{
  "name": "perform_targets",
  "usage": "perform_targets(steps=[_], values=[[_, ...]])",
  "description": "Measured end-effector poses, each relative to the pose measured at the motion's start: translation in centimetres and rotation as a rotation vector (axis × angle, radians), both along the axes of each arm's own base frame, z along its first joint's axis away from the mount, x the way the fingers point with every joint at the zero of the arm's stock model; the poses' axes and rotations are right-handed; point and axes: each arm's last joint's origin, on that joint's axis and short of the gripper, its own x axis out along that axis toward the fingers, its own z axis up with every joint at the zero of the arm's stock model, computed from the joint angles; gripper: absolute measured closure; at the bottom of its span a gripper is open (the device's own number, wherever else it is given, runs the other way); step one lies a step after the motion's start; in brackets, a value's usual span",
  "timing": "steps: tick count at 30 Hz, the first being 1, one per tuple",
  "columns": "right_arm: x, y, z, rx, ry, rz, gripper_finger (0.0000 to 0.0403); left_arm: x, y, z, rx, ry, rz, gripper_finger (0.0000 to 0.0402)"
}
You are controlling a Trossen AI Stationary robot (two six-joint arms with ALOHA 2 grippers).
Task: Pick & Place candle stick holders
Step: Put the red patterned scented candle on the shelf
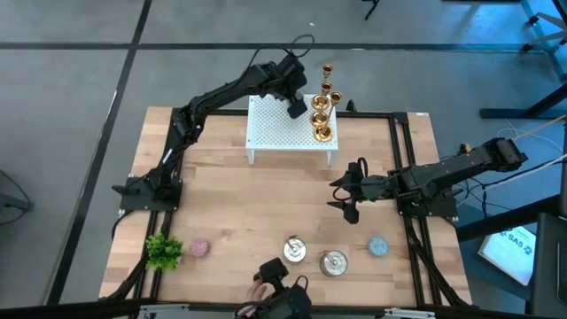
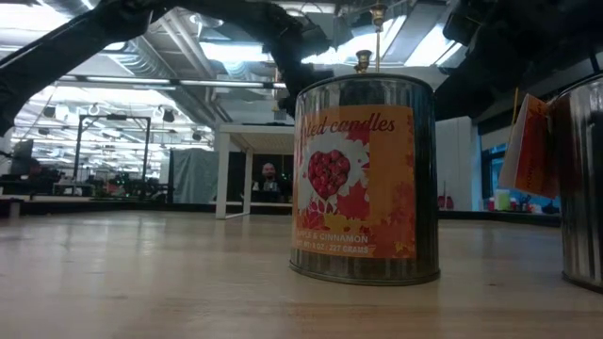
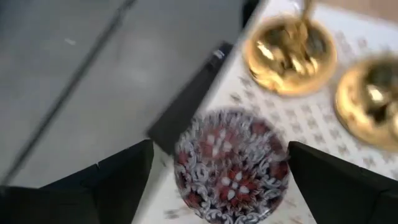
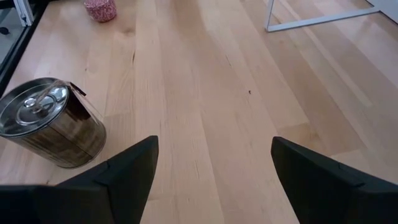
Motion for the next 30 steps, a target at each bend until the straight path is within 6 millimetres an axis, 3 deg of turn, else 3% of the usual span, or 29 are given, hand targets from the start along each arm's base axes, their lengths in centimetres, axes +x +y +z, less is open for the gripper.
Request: perform_targets(steps=[5, 12, 17, 20, 23, 26, 30], values=[[0.0, 0.0, 0.0, -0.001, 0.003, 0.0, 0.0087, -1.4, -1.3, 3.8, -0.006, -0.091, -0.032, 0.0052], [0.0, 0.0, -0.1, -0.003, 0.007, 0.001, 0.0087, -3.5, -5.1, 5.7, -0.156, -0.007, -0.087, 0.0059], [0.0, 0.0, -0.1, -0.008, 0.008, 0.004, 0.0087, -3.7, -6.5, 6.6, -0.086, 0.041, -0.084, 0.0065], [0.0, 0.0, -0.1, -0.01, 0.007, 0.002, 0.0087, -3.4, -5.4, 7.3, -0.062, -0.074, -0.088, 0.0077], [0.0, -0.1, -0.1, -0.007, 0.007, -0.002, 0.0087, -3.6, -3.3, 6.5, -0.108, -0.119, -0.038, 0.0114], [0.0, -0.1, -0.1, 0.011, 0.005, -0.014, 0.0087, -4.2, -0.9, 5.0, -0.111, -0.082, 0.061, 0.0186], [0.0, -0.1, 0.0, 0.023, 0.003, -0.022, 0.0087, -4.2, 2.1, 3.6, -0.076, -0.117, 0.128, 0.0315]])
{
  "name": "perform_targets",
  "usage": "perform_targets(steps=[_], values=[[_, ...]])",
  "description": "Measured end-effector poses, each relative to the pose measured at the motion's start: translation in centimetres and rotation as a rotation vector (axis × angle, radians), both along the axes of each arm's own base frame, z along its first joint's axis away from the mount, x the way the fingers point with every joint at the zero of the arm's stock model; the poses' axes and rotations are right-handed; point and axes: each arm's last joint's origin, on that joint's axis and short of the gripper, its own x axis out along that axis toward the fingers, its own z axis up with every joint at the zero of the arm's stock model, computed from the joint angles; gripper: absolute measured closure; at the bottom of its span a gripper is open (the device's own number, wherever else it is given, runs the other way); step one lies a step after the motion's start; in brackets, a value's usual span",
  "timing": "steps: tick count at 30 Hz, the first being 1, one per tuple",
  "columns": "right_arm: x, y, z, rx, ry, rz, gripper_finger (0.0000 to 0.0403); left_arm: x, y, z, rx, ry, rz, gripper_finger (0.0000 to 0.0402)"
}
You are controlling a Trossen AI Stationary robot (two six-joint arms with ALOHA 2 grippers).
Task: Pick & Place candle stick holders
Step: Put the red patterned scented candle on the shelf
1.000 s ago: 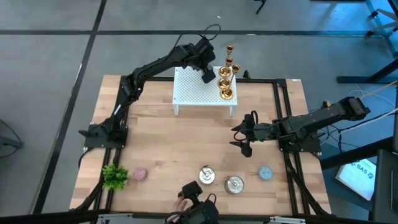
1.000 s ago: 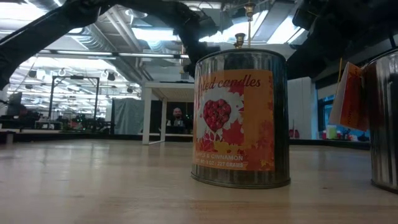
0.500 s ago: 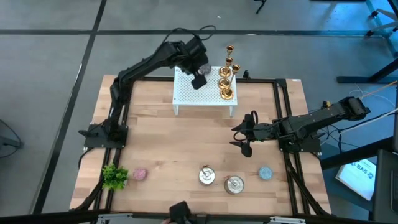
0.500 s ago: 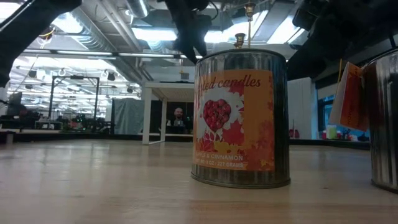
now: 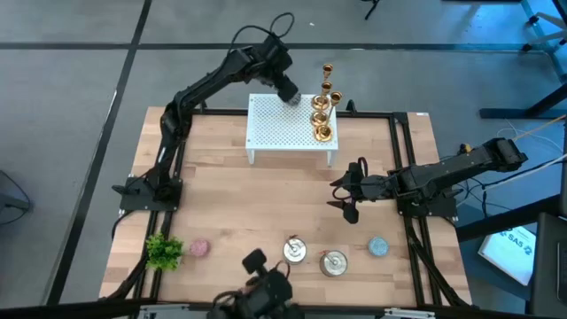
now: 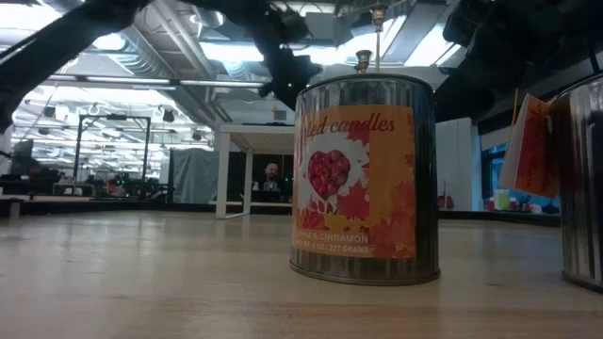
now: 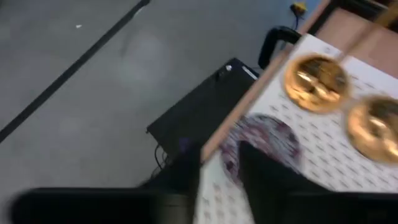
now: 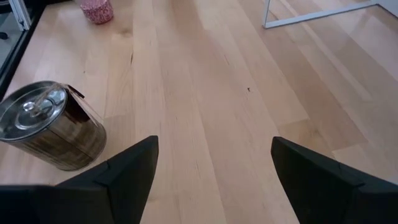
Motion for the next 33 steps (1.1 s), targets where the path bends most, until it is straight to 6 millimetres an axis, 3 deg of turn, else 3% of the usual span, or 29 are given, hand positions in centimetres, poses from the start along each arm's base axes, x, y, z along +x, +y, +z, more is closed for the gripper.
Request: perform_targets(steps=[2, 6, 11, 18, 33], values=[[0.0, 0.0, 0.0, 0.003, -0.003, -0.002, 0.0087, 0.6, 0.9, -0.7, 0.028, -0.02, 0.003, 0.0375], [0.0, 0.0, 0.0, 0.018, -0.008, -0.013, 0.0087, 1.7, 1.8, -2.0, 0.062, -0.031, -0.002, 0.0397], [0.0, 0.0, 0.0, 0.026, -0.008, -0.018, 0.0087, 2.4, 2.9, -4.8, 0.06, 0.048, 0.013, 0.0399], [0.0, 0.0, 0.0, 0.031, -0.008, -0.021, 0.0087, 2.2, 3.5, -5.4, 0.023, 0.033, -0.004, 0.04], [0.0, 0.0, 0.0, 0.034, -0.008, -0.023, 0.0087, 2.3, 2.1, -5.9, -0.068, 0.089, -0.108, 0.04]])
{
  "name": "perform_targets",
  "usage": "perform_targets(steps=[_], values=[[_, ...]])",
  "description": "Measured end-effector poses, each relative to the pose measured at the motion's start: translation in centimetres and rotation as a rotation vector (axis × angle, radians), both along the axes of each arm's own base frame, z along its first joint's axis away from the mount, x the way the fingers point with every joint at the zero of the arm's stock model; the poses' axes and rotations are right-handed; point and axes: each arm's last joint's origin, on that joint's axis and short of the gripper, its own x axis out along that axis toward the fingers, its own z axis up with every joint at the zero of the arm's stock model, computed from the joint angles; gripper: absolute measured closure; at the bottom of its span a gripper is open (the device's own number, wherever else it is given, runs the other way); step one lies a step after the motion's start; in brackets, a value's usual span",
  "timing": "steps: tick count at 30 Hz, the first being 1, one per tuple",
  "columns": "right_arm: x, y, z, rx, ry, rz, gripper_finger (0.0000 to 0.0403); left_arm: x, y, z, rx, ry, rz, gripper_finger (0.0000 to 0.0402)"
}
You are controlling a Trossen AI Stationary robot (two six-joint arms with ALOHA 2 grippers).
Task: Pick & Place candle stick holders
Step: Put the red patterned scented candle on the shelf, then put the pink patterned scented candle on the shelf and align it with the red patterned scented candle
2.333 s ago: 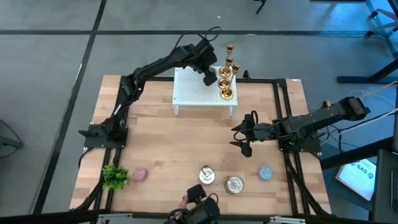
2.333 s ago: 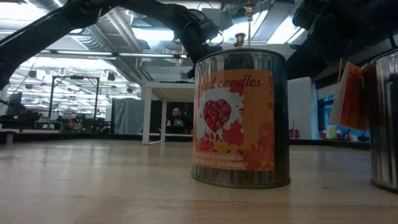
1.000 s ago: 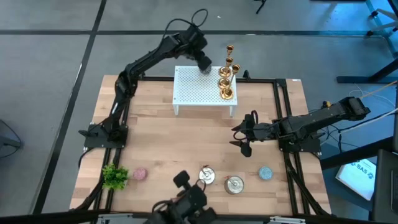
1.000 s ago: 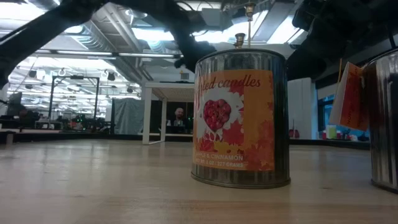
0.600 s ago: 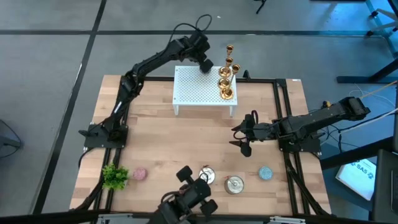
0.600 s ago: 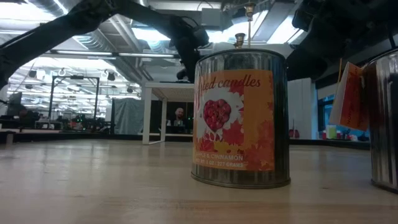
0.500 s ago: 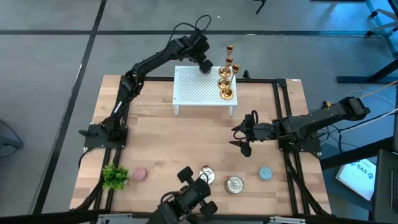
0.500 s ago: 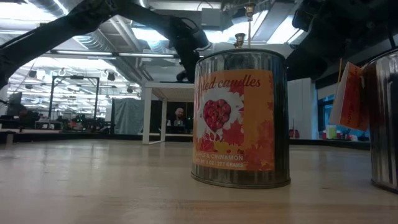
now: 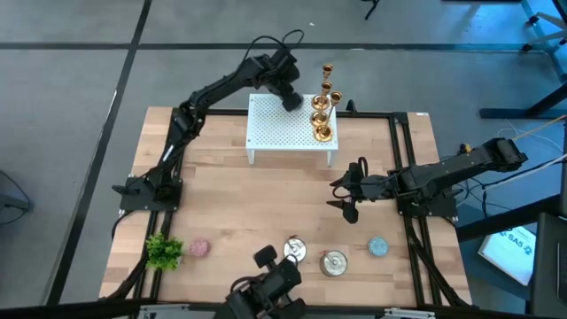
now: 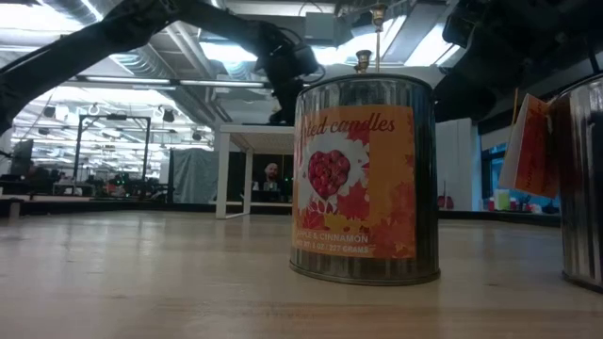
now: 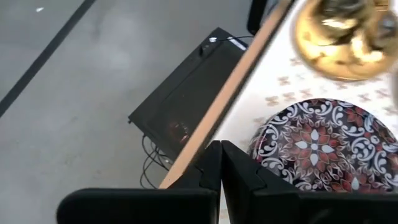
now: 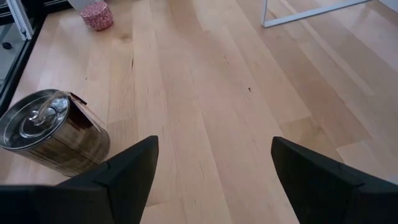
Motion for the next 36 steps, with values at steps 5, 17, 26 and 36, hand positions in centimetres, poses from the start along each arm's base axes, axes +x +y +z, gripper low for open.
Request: perform_targets(steps=[5, 17, 26, 36], values=[[0.0, 0.0, 0.0, 0.0, 0.0, 0.0, 0.0087, 0.6, -0.8, 0.0, 0.01, 0.01, -0.061, 0.04], [0.0, 0.0, 0.0, 0.008, 0.002, -0.003, 0.0087, 0.1, -3.2, 2.6, 0.091, 0.076, -0.109, 0.04], [-0.2, 0.0, -0.2, 0.027, 0.028, -0.008, 0.0087, -3.2, -7.6, 8.8, 0.135, 0.055, -0.122, 0.04], [-0.1, 0.0, -0.2, 0.02, 0.024, -0.007, 0.0087, -6.6, -19.3, 7.9, 0.031, 0.148, -0.322, 0.04]])
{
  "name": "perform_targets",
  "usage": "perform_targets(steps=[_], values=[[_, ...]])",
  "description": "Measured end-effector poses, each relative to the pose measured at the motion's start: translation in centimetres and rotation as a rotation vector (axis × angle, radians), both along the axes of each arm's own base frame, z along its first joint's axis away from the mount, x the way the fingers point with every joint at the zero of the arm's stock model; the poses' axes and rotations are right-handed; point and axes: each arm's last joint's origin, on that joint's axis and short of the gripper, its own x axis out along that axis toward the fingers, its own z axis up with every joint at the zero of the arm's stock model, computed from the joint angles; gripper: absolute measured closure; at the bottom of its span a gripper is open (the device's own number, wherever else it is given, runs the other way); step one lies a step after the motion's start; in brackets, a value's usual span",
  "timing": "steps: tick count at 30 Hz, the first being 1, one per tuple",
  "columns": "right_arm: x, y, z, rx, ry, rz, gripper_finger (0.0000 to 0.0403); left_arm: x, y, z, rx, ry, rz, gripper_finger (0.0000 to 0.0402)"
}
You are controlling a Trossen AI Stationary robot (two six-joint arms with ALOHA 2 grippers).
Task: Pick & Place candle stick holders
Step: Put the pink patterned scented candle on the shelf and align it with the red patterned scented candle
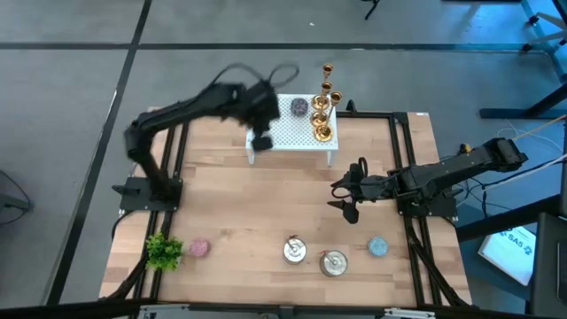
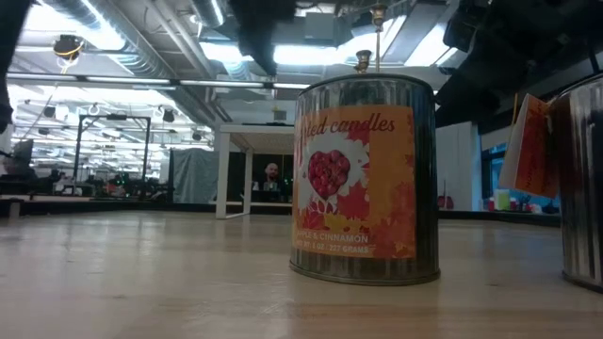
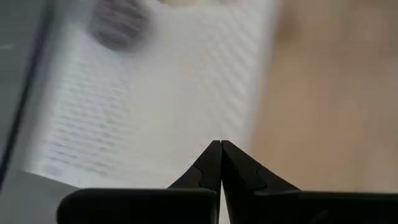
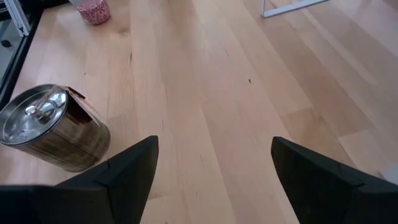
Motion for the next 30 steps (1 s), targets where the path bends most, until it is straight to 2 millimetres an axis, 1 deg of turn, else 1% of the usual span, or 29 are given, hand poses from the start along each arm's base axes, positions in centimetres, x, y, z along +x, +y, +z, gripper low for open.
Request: perform_targets(steps=[3, 8, 10, 13, 17, 21, 24, 30], values=[[0.0, 0.0, 0.0, -0.004, -0.003, 0.003, 0.0087, -2.1, -4.5, -1.4, -0.044, 0.019, -0.063, 0.0399], [0.1, 0.0, 0.1, -0.033, -0.011, 0.026, 0.0087, -5.8, -11.4, -3.9, -0.186, -0.045, -0.069, 0.04], [0.1, 0.0, 0.2, -0.052, -0.021, 0.039, 0.0087, -7.4, -13.8, -4.6, -0.255, -0.046, -0.037, 0.0398], [0.2, 0.1, 0.3, -0.076, -0.035, 0.056, 0.0087, -9.4, -16.4, -5.9, -0.345, -0.026, 0.032, 0.0399], [0.2, 0.0, 0.3, -0.092, -0.036, 0.056, 0.0087, -10.7, -18.4, -7.5, -0.385, 0.017, 0.117, 0.0398], [0.2, 0.0, 0.3, -0.138, -0.031, 0.083, 0.0087, -11.0, -19.5, -9.1, -0.411, 0.087, 0.158, 0.0381], [0.2, 0.0, 0.3, -0.143, -0.031, 0.094, 0.0087, -10.8, -20.1, -10.7, -0.43, 0.141, 0.151, 0.0355], [0.3, 0.0, 0.4, -0.114, -0.037, 0.075, 0.0087, -9.3, -20.7, -13.8, -0.427, 0.139, 0.104, 0.0282]])
